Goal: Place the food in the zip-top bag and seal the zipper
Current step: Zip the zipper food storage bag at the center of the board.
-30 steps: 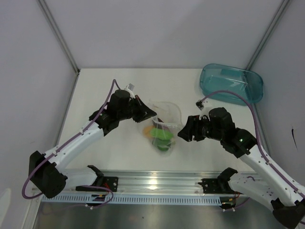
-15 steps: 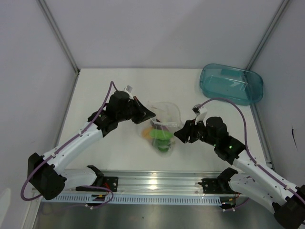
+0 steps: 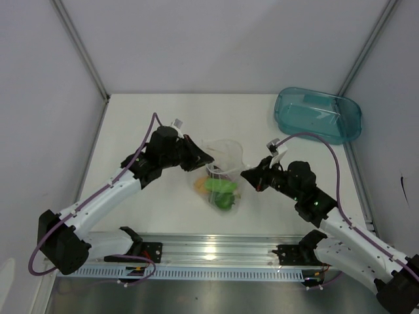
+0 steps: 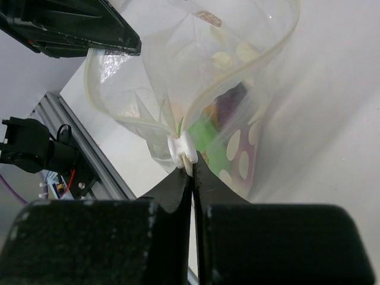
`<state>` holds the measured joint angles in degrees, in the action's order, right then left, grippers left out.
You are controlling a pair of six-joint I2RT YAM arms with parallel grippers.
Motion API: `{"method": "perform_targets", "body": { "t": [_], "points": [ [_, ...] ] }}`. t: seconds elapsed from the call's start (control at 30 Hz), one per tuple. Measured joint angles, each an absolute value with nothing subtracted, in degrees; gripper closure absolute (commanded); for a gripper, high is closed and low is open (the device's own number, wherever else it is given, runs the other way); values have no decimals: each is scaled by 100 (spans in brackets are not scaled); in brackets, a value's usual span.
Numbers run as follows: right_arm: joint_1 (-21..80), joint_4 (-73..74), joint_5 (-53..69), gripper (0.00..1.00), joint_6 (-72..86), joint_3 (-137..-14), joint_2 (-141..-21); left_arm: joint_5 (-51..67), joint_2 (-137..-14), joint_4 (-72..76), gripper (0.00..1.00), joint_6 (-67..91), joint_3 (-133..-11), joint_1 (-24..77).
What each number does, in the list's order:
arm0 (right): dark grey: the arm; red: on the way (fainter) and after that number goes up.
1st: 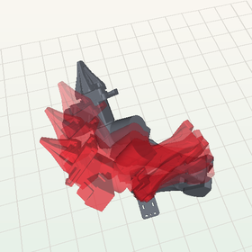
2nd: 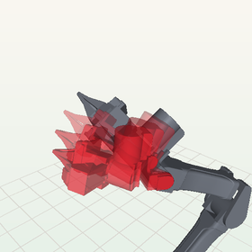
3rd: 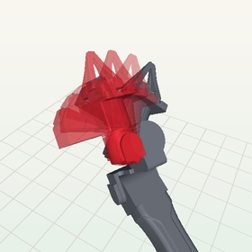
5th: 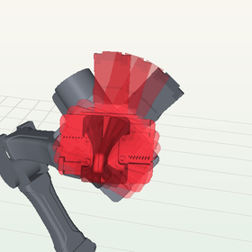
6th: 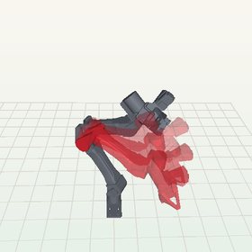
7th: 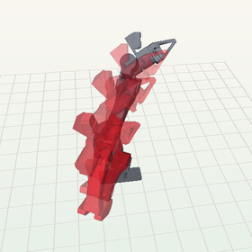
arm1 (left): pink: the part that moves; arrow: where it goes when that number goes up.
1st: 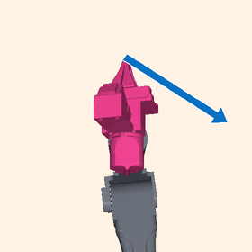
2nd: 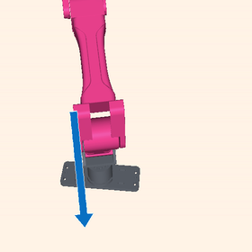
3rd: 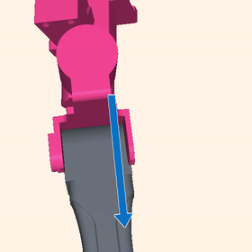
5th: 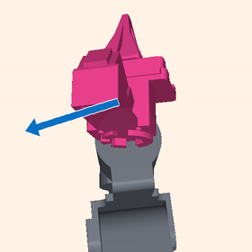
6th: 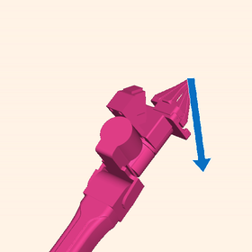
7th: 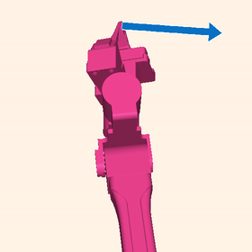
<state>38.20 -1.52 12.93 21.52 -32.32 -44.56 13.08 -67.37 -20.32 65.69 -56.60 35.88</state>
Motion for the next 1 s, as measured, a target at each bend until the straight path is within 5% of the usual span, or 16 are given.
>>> {"method": "perform_targets", "body": {
  "t": [0.1, 0.2, 0.3, 0.63, 0.83, 1.0],
  "points": [
    [3776, -141, 1356, 100, 2088, -3232, -4491, 1332, -6729, -2027, 68, 6368, -5655, 3588],
    [3599, -93, 1586, 100, 2071, -3232, -4488, 1308, -6617, -2025, 38, 6036, -5627, 3588],
    [3271, -3, 1885, 100, 2064, -3247, -4456, 1103, -6407, -2073, 24, 5671, -5627, 3588],
    [2753, 1168, 2727, 100, 1391, -4213, -4589, 1343, -6193, -2176, 32, 4084, -6543, 3601],
    [2755, 1378, 2812, 100, 1035, -4517, -4797, 1855, -7218, -2939, 34, 3957, -8248, 3854],
    [2864, 1439, 2749, 100, 910, -4550, -5015, 1817, -7345, -3277, 36, 4250, -8370, 4405]
  ]
}}
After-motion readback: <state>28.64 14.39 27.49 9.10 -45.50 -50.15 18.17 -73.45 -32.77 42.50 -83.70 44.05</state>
